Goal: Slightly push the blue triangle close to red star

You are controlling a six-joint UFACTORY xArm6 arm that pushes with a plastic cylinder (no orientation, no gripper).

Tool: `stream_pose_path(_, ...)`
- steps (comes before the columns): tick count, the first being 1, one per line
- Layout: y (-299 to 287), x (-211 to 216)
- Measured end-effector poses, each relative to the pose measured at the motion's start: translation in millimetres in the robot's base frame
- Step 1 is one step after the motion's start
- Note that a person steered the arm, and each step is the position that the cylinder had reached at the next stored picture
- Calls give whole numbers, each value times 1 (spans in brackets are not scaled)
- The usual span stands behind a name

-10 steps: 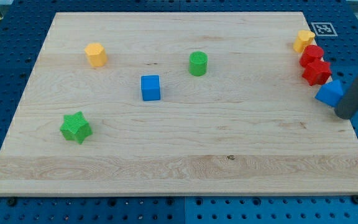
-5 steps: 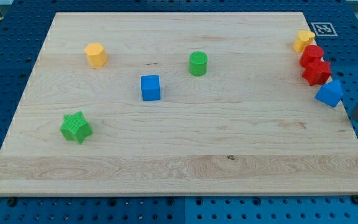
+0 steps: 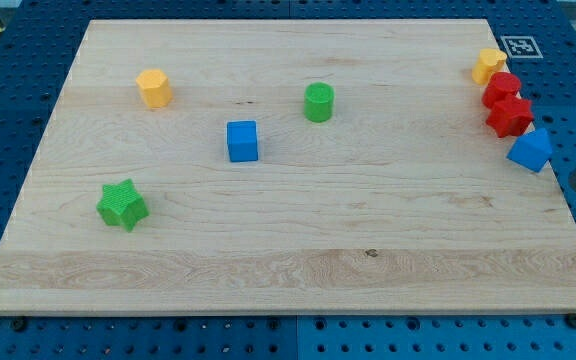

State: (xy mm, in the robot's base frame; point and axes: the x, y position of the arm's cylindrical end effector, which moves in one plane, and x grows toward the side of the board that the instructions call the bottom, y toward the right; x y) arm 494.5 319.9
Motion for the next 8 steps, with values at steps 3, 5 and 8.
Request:
stream_pose_path(3,-16,-2)
stream_pose_path(5,-10,-4)
stream_pose_path(8,-25,-10)
